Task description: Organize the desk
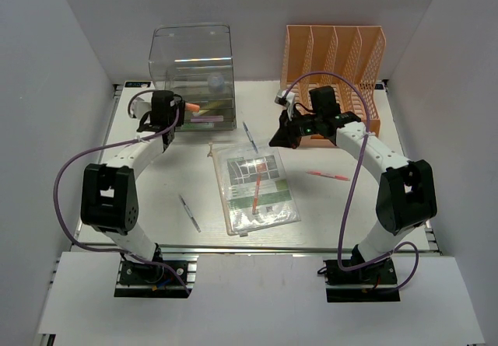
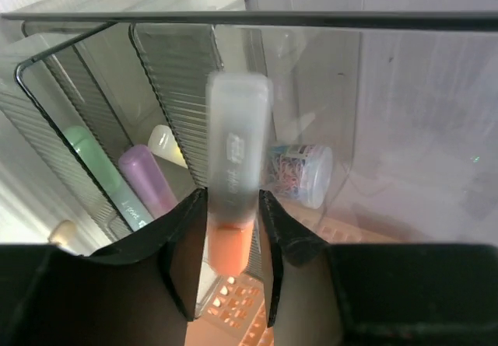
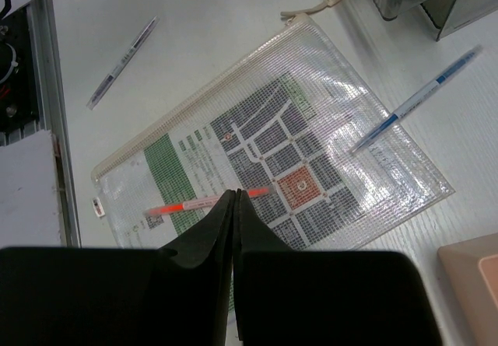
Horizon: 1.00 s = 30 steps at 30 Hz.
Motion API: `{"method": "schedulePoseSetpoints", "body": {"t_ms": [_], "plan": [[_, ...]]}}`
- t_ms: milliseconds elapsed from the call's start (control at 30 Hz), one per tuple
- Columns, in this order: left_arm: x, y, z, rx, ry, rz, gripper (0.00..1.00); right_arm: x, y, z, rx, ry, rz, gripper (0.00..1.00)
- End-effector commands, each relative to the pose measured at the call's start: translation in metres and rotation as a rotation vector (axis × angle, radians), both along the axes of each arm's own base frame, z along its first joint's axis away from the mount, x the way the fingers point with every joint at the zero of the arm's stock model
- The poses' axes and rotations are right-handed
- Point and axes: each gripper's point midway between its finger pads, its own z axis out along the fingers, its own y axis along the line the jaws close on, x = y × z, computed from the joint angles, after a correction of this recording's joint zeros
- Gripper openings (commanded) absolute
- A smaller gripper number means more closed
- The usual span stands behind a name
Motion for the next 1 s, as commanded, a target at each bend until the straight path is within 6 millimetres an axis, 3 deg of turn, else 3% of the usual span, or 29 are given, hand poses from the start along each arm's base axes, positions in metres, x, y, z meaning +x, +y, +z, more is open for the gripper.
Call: {"method": "schedulePoseSetpoints", "body": {"t_ms": [0, 100, 267, 367, 400, 467, 500, 533, 567, 700, 733, 800, 867, 933, 967], "plan": [[0.003, 0.006, 0.007, -0.003, 0.01, 0.06, 0.44, 0.001, -0.001, 0.005, 0.01, -0.014, 0.012, 0.03], [0.003, -0.004, 0.005, -0.009, 0.014, 0.044, 0.63, 0.001, -0.003, 0.006, 0.012, -0.015, 0.009, 0.03], [0.003, -0.005, 0.012, -0.013, 0.002, 0.039, 0.69, 0.002, -0.005, 0.007, 0.015, -0.01, 0.006, 0.12], [-0.001, -0.009, 0.032, 0.003, -0.045, -0.001, 0.69, 0.002, -0.006, 0.007, 0.014, -0.015, 0.009, 0.26], [-0.003, -0.011, 0.039, 0.014, -0.059, -0.024, 0.69, 0.002, -0.007, 0.008, 0.013, -0.021, 0.006, 0.38], [-0.014, -0.025, 0.064, 0.083, -0.107, -0.158, 0.7, 0.004, -0.01, 0.008, 0.006, -0.04, 0.0, 0.51], [-0.02, -0.031, 0.072, 0.119, -0.121, -0.217, 0.7, 0.004, -0.011, 0.008, 0.004, -0.048, -0.004, 0.7], [-0.03, -0.028, 0.085, 0.215, -0.146, -0.292, 0.7, 0.005, -0.013, 0.008, 0.002, -0.056, -0.009, 0.88], [-0.043, -0.052, 0.088, 0.214, -0.168, -0.459, 0.71, 0.006, -0.015, 0.007, -0.005, -0.07, -0.015, 0.89], [-0.094, -0.061, 0.076, 0.453, -0.089, -0.735, 0.79, 0.011, -0.019, 0.004, -0.027, -0.087, -0.039, 0.89], [-0.115, -0.054, 0.069, 0.512, -0.034, -0.773, 0.82, 0.012, -0.02, 0.002, -0.038, -0.089, -0.05, 0.89], [-0.138, -0.042, 0.049, 0.564, 0.04, -0.78, 0.9, 0.013, -0.021, -0.001, -0.053, -0.079, -0.058, 0.89], [-0.166, -0.028, 0.035, 0.622, 0.087, -0.781, 0.91, 0.013, -0.025, -0.009, -0.091, -0.077, -0.074, 0.89], [-0.182, -0.02, 0.025, 0.662, 0.117, -0.781, 0.96, 0.008, -0.027, -0.014, -0.105, -0.073, -0.077, 0.89], [-0.189, -0.021, 0.025, 0.676, 0.099, -0.79, 0.91, 0.006, -0.029, -0.016, -0.109, -0.073, -0.077, 0.88]]}}
